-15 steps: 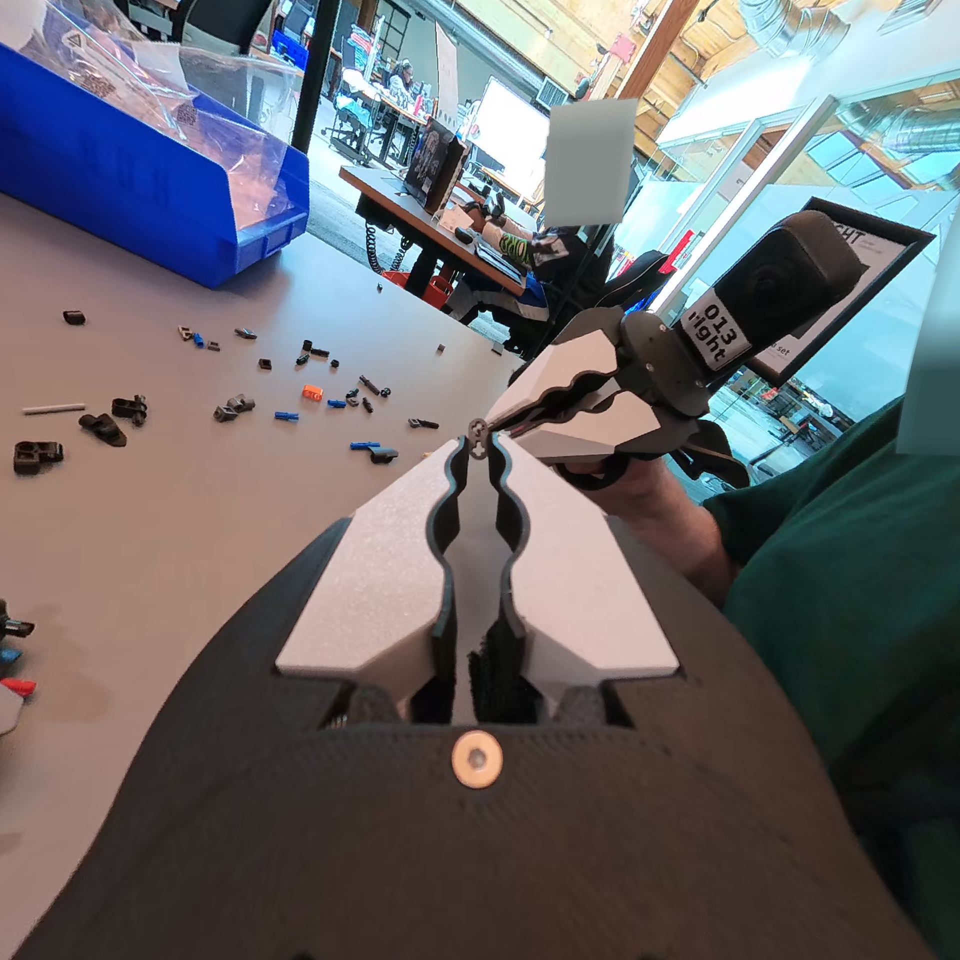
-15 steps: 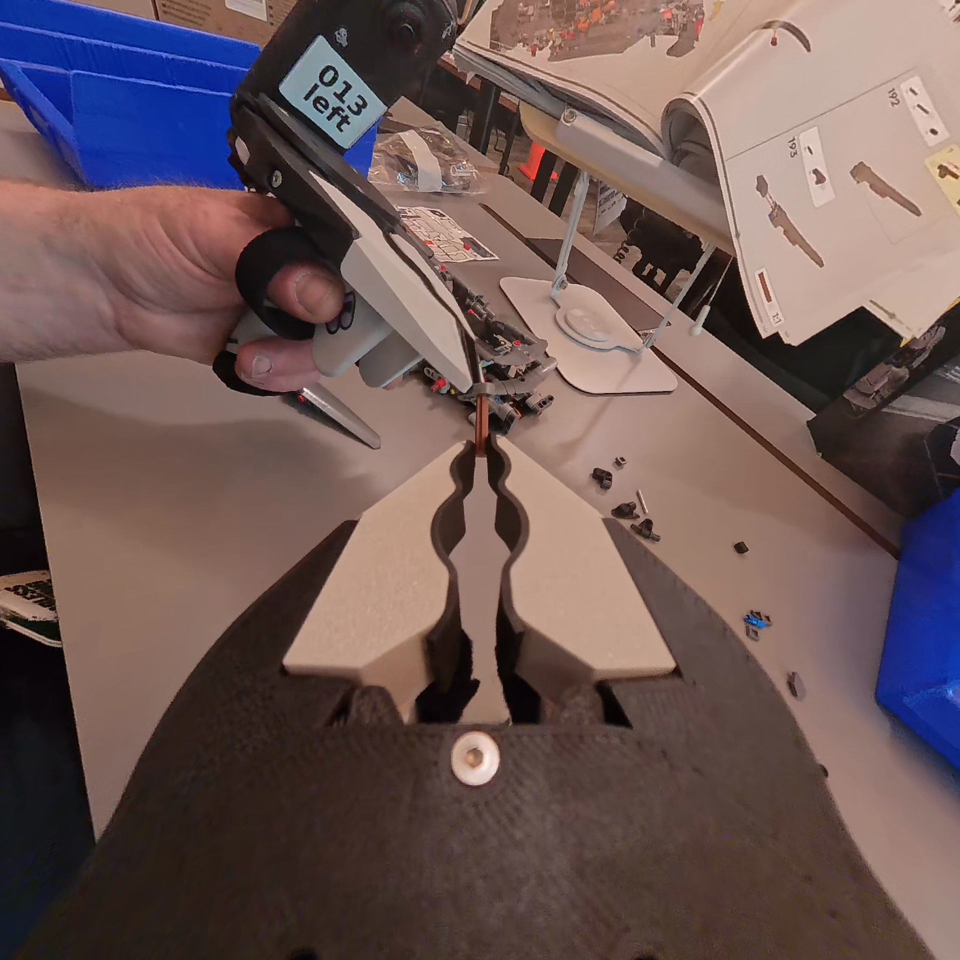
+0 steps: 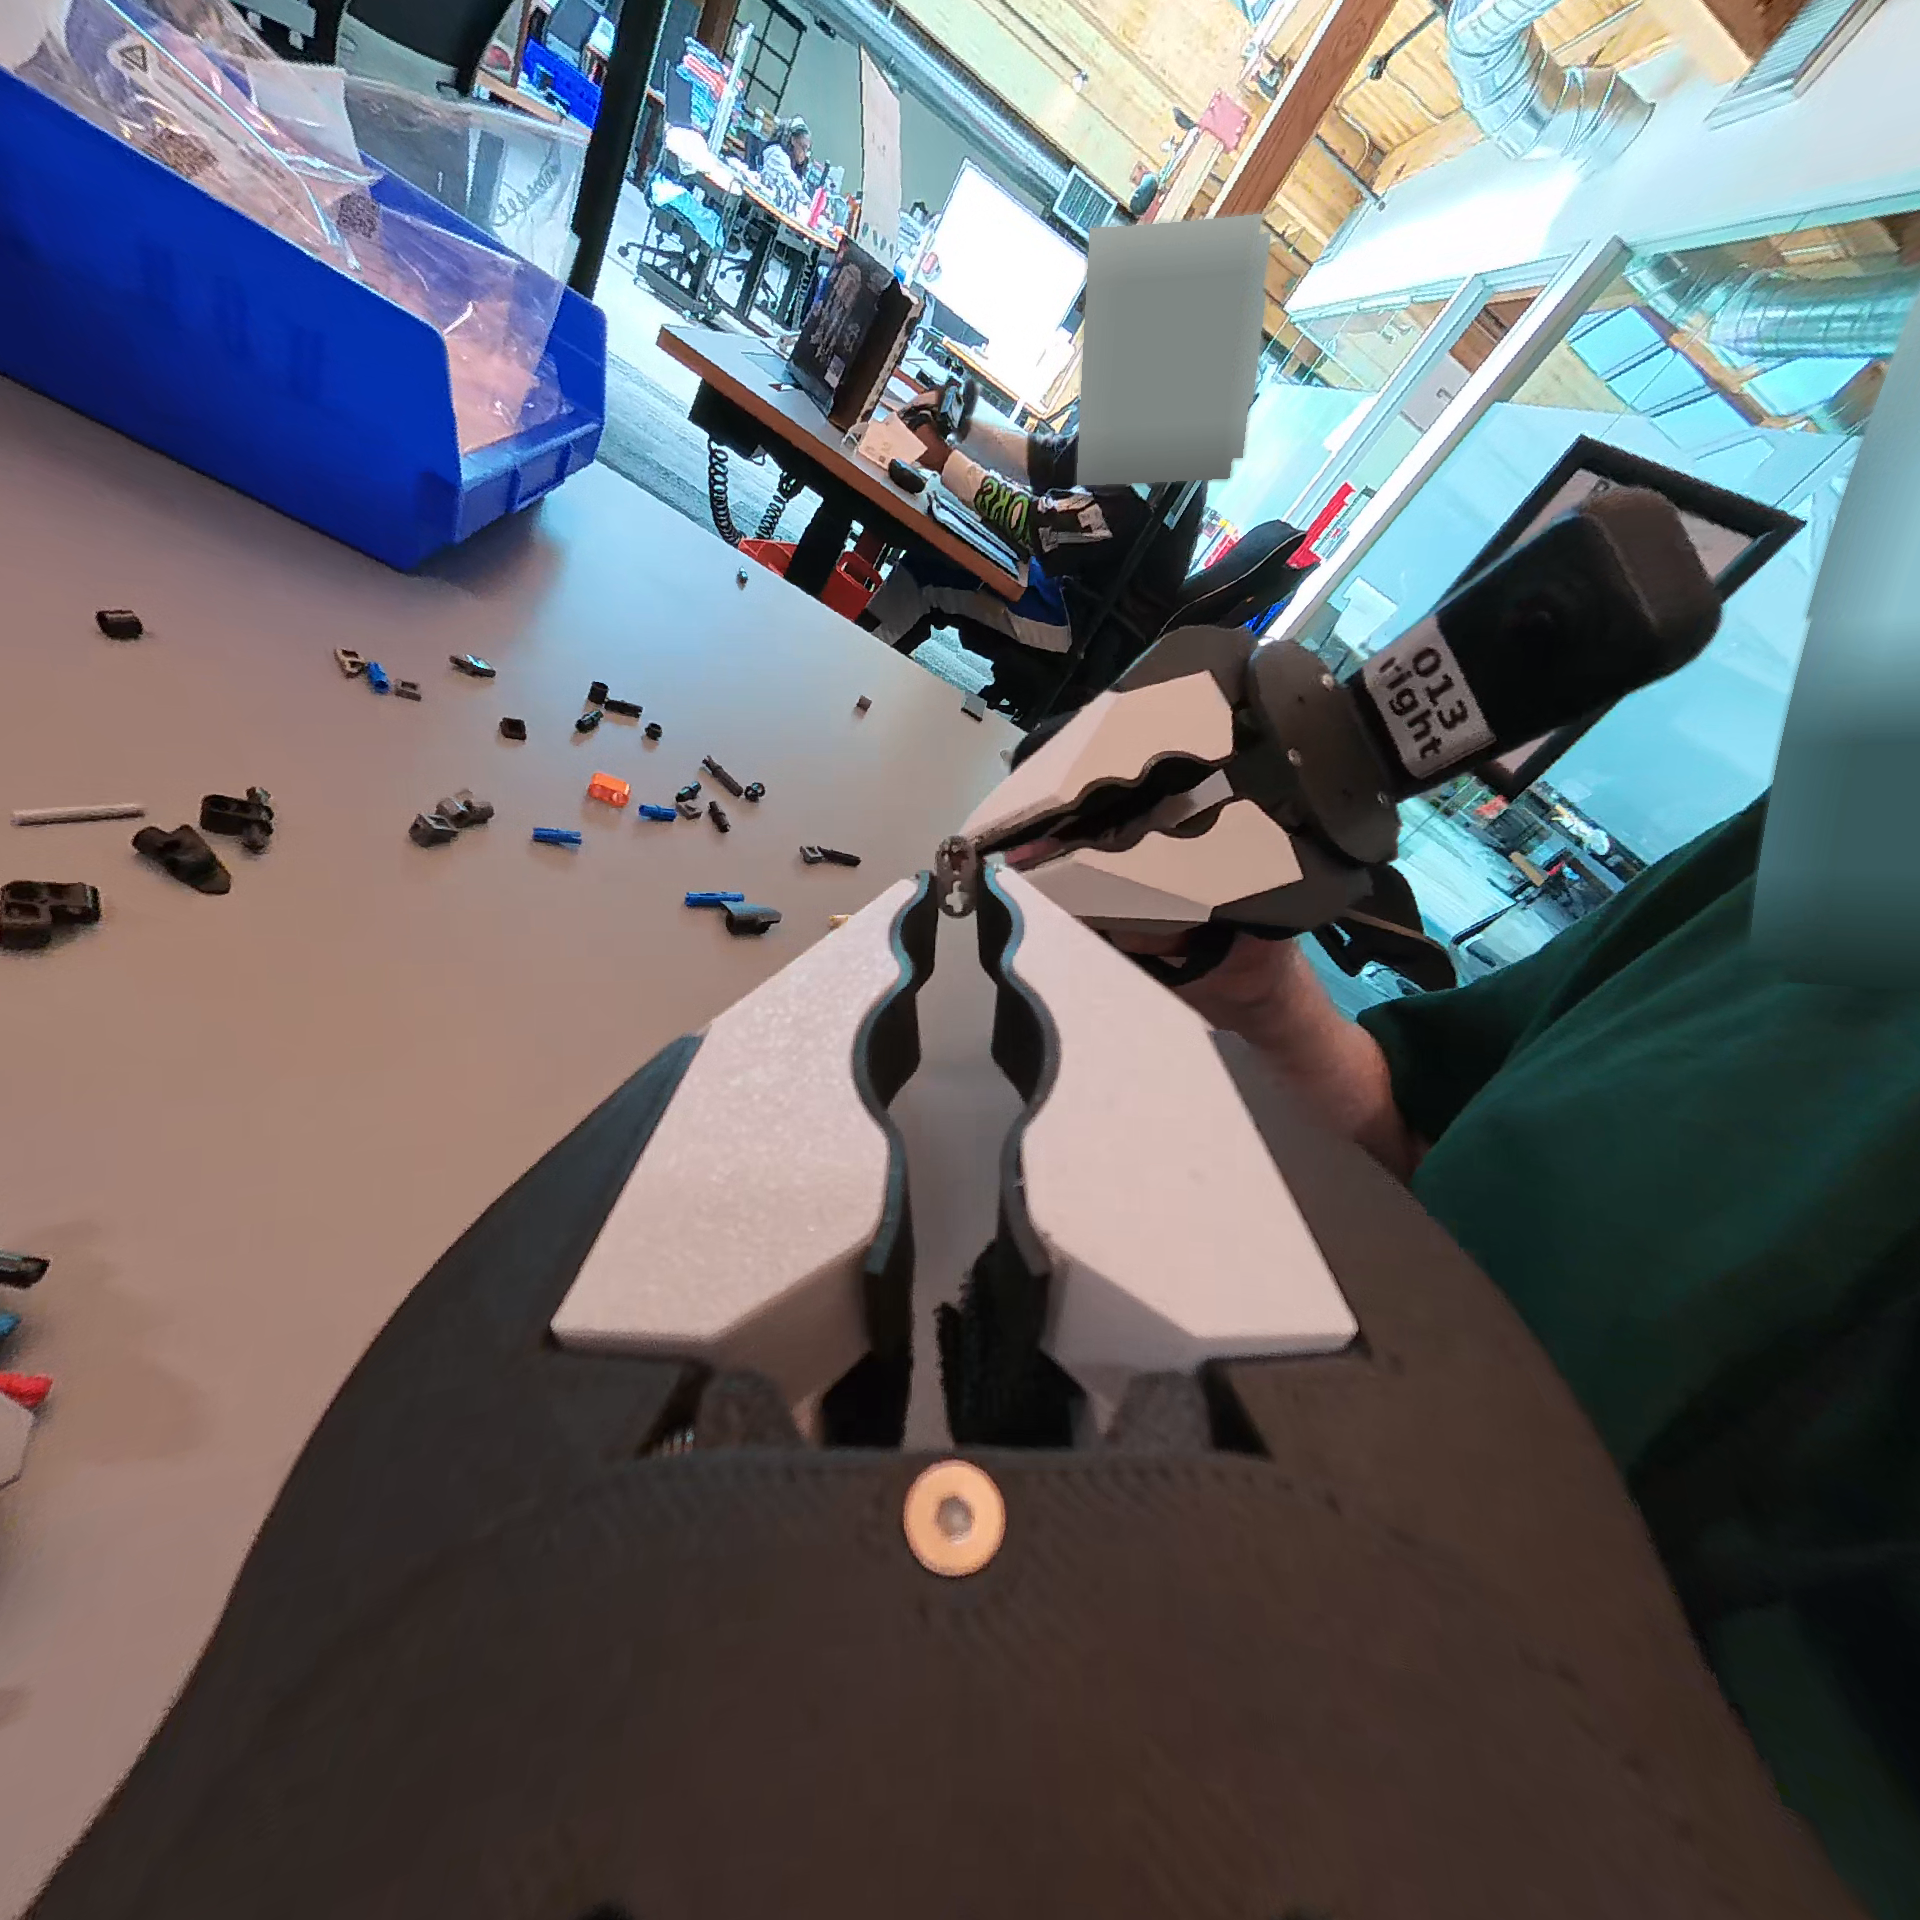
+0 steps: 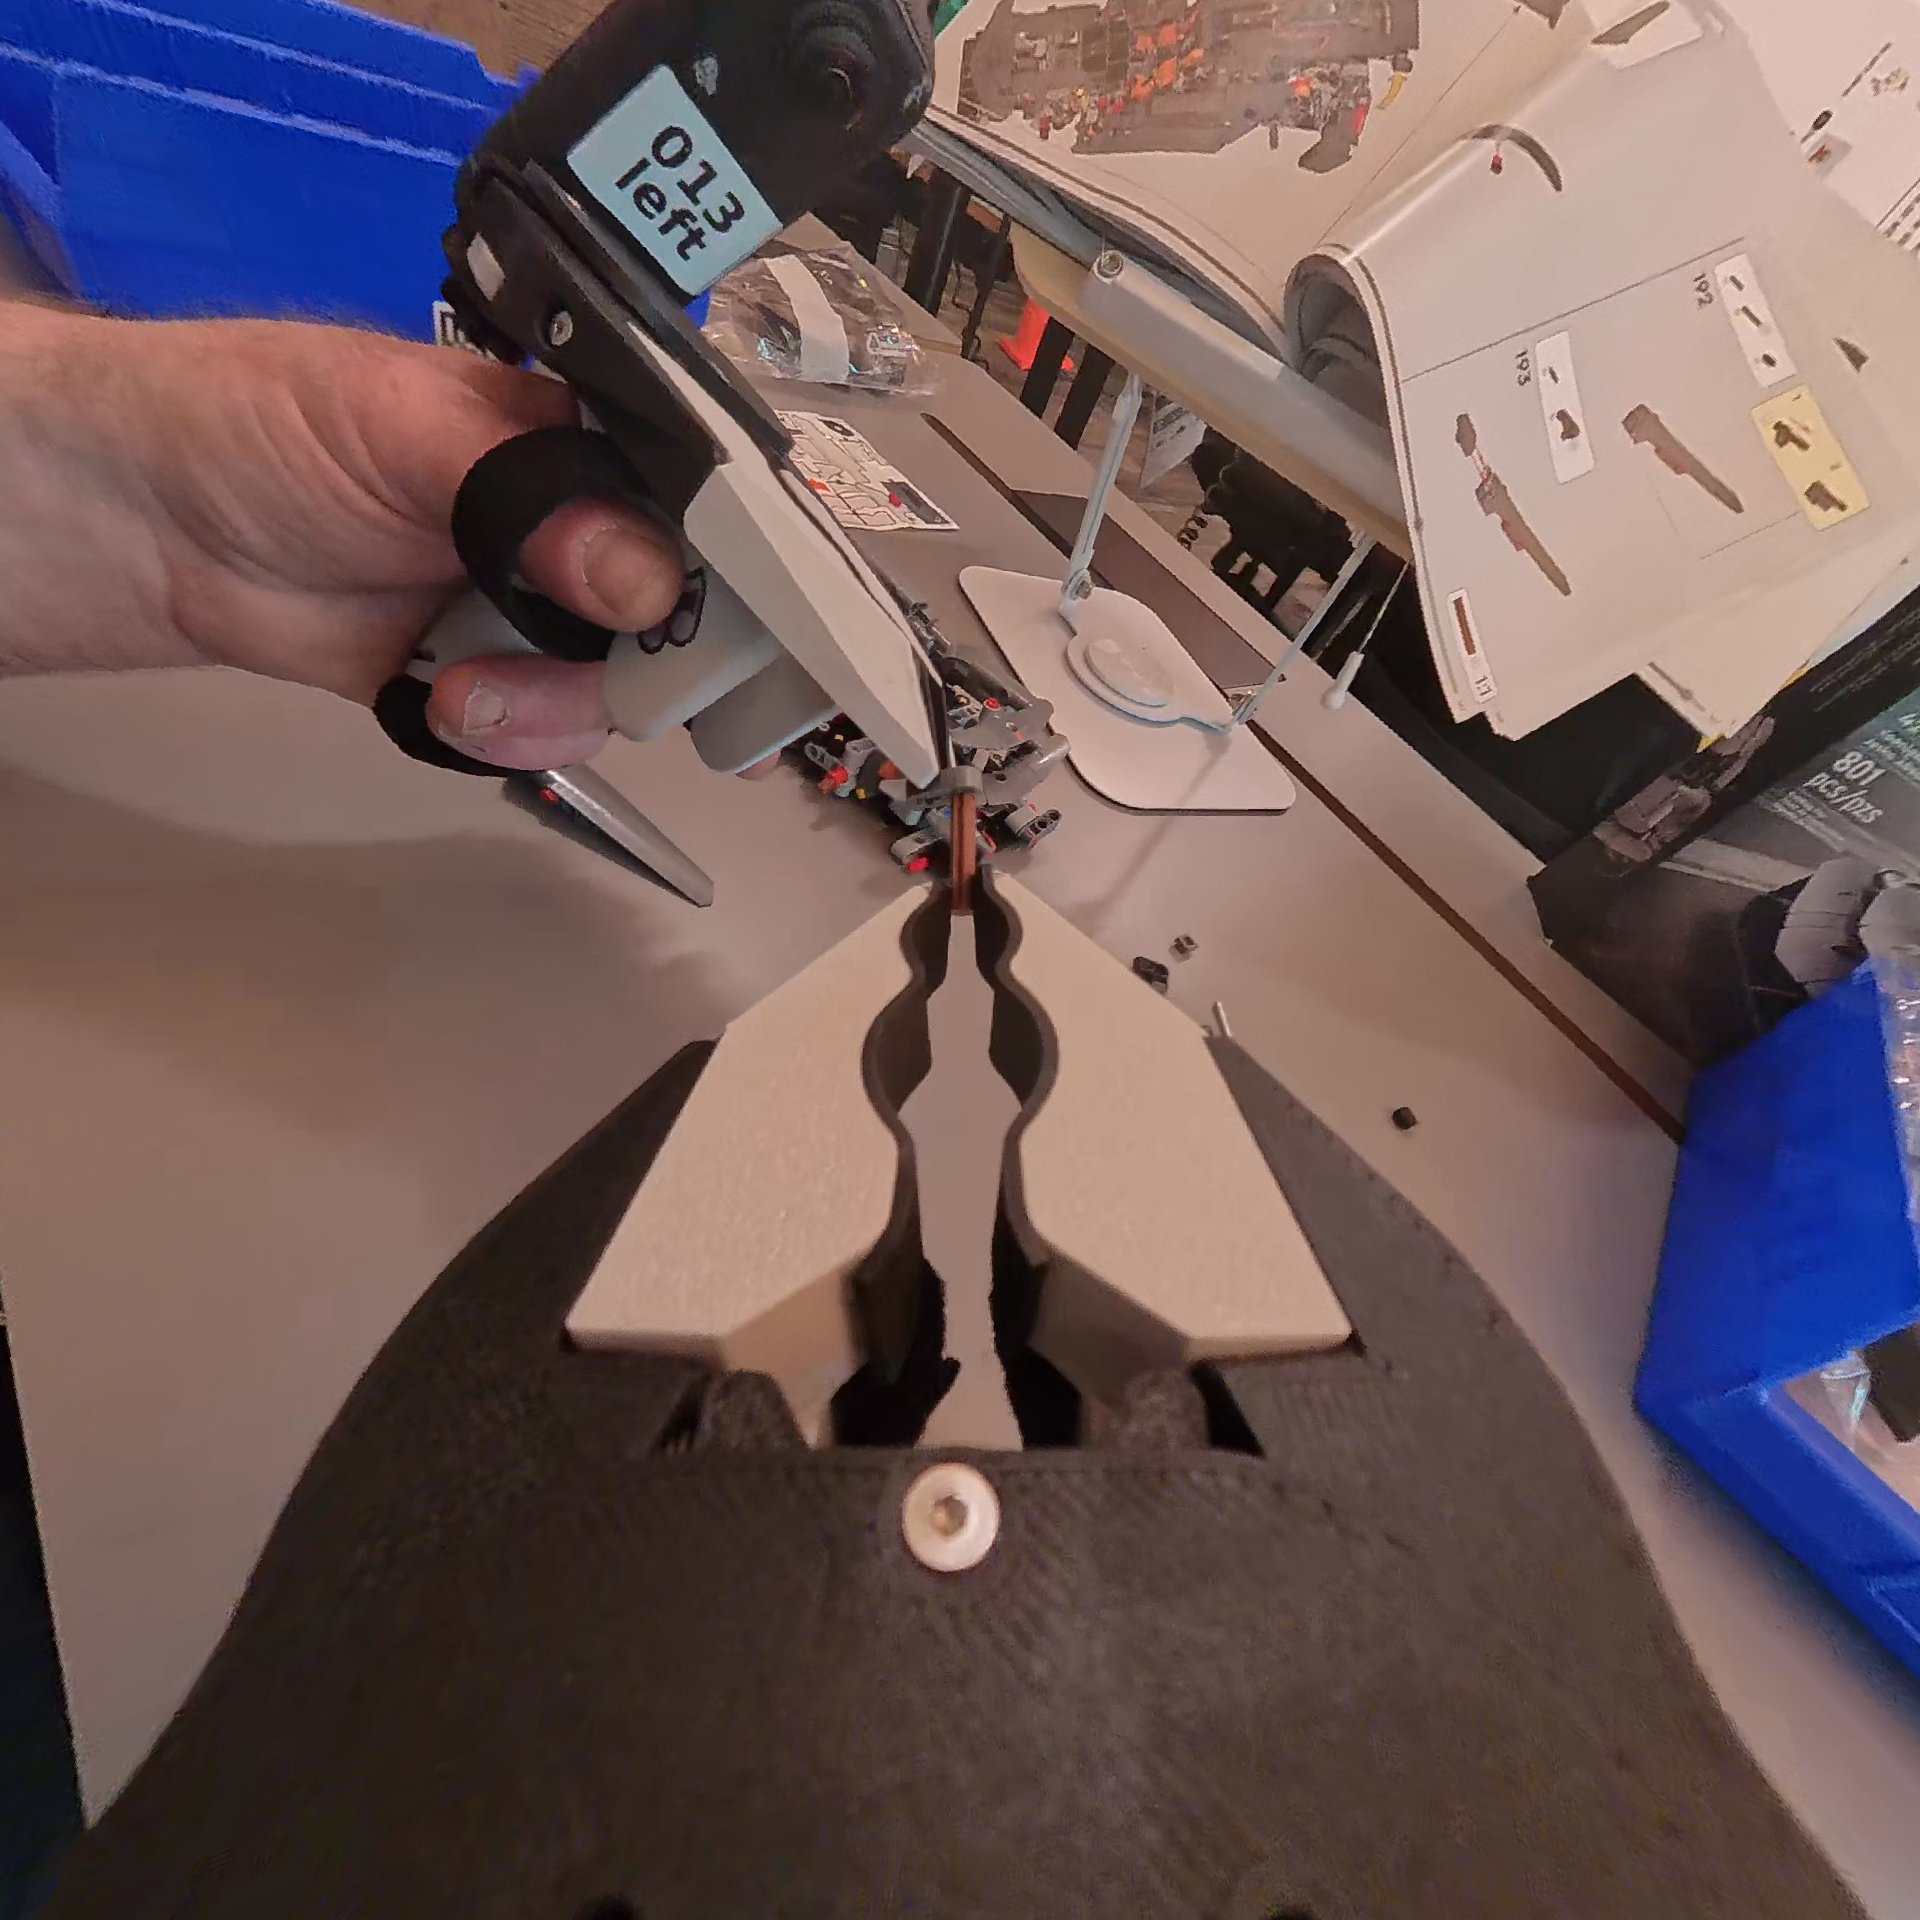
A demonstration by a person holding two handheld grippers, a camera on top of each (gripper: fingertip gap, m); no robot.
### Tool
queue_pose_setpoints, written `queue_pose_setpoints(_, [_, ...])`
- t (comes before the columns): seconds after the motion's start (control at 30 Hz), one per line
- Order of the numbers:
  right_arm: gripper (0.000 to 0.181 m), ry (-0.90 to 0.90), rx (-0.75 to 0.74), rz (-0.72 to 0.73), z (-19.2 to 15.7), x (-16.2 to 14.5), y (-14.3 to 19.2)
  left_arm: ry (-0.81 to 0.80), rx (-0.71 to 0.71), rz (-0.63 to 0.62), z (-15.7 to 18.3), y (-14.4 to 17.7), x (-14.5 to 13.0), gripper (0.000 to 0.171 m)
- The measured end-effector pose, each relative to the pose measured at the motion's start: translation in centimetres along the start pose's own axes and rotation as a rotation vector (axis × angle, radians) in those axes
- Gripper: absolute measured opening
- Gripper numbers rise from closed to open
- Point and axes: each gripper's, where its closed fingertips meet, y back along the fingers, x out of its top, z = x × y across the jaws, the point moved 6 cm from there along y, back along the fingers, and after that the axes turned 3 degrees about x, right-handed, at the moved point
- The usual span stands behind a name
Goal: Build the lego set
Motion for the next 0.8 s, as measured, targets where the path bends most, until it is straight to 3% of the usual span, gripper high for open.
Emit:
queue_pose_setpoints(0.4, [0.002, 0.323, -0.125, -0.143, -0.6, 1.1, -0.7, 0.177, -0.069, 0.023, -0.8, 0.6, 0.1, 0.005])
queue_pose_setpoints(0.8, [0.002, 0.417, -0.165, -0.198, -0.3, 0.8, -1.1, 0.237, -0.066, 0.004, -1.1, 0.3, -0.1, 0.005])
